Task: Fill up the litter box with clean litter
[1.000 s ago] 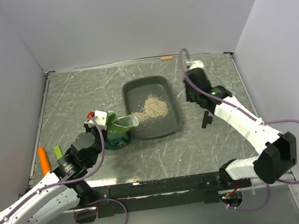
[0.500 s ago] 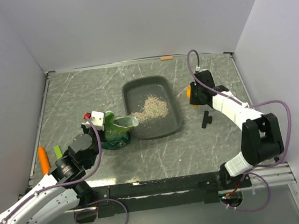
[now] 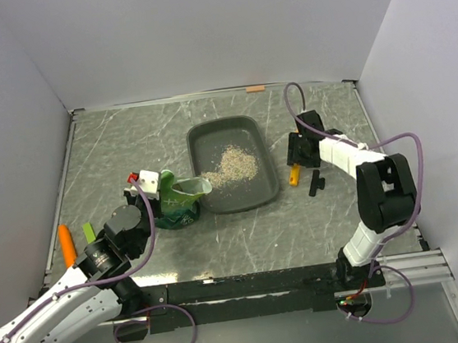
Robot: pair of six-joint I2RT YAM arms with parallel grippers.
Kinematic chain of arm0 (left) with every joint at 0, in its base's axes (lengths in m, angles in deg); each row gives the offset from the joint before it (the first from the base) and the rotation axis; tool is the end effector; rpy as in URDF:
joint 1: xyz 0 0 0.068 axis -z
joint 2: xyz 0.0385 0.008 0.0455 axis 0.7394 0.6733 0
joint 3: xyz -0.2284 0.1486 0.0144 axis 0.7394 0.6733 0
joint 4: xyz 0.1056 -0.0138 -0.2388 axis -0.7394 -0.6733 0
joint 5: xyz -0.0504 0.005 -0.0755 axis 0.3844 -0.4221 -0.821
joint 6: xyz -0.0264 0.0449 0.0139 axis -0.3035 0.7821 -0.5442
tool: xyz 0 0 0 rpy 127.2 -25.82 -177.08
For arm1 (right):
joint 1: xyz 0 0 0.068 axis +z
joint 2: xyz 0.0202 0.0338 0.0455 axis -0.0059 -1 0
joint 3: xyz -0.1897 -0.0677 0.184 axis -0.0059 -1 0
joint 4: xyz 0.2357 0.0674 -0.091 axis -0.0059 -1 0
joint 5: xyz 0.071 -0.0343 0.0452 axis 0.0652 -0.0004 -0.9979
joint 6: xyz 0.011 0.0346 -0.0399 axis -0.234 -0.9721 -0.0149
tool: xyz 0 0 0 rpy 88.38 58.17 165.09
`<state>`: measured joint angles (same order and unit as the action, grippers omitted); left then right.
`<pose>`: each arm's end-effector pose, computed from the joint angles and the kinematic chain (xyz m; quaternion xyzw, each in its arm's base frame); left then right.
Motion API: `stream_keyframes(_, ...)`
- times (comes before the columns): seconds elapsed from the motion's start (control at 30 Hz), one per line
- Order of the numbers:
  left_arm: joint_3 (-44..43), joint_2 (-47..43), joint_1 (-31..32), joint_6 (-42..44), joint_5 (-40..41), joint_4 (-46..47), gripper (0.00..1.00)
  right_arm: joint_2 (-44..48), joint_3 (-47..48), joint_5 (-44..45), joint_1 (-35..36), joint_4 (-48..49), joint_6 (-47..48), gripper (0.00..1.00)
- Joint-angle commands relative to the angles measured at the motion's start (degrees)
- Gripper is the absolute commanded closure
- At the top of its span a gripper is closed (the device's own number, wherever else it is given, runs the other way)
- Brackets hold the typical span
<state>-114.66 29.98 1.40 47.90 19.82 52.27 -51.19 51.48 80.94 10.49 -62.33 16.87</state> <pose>0.1114 -0.0958 0.3019 0.1132 0.7376 -0.0309 0.6649 0.3332 0.0570 0.1933 0.0806 0.9580 0.0339 0.2731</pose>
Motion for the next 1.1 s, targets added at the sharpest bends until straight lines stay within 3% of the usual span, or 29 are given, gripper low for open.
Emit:
stream_keyframes(0.0, -0.84, -0.49, -0.48, 0.37, 3.20, -0.40, 0.99, 8.52, 0.51, 1.90, 1.62, 0.65, 0.57, 0.36)
stream_keyframes(0.27, -1.11, -0.41, -0.48, 0.10, 3.02, -0.67, 0.99, 10.39, 2.88, -3.89, 7.07, -2.86, 3.29, 0.36)
stream_keyframes(0.7, -1.02, -0.14, -0.48, 0.02, 3.55, -1.11, 0.99, -1.29, 8.33, -5.58, 12.17, -3.12, 2.33, 0.39)
stream_keyframes(0.8, -0.84, -0.23, -0.48, 0.10, 3.81, -0.93, 0.99, -3.41, 9.29, -5.31, 12.17, -2.95, 1.19, 0.45)
stream_keyframes(1.07, -0.76, 0.30, -0.48, 0.37, 4.16, -0.84, 0.99, -8.51, 13.43, -2.85, 12.00, -4.36, 0.75, 0.77)
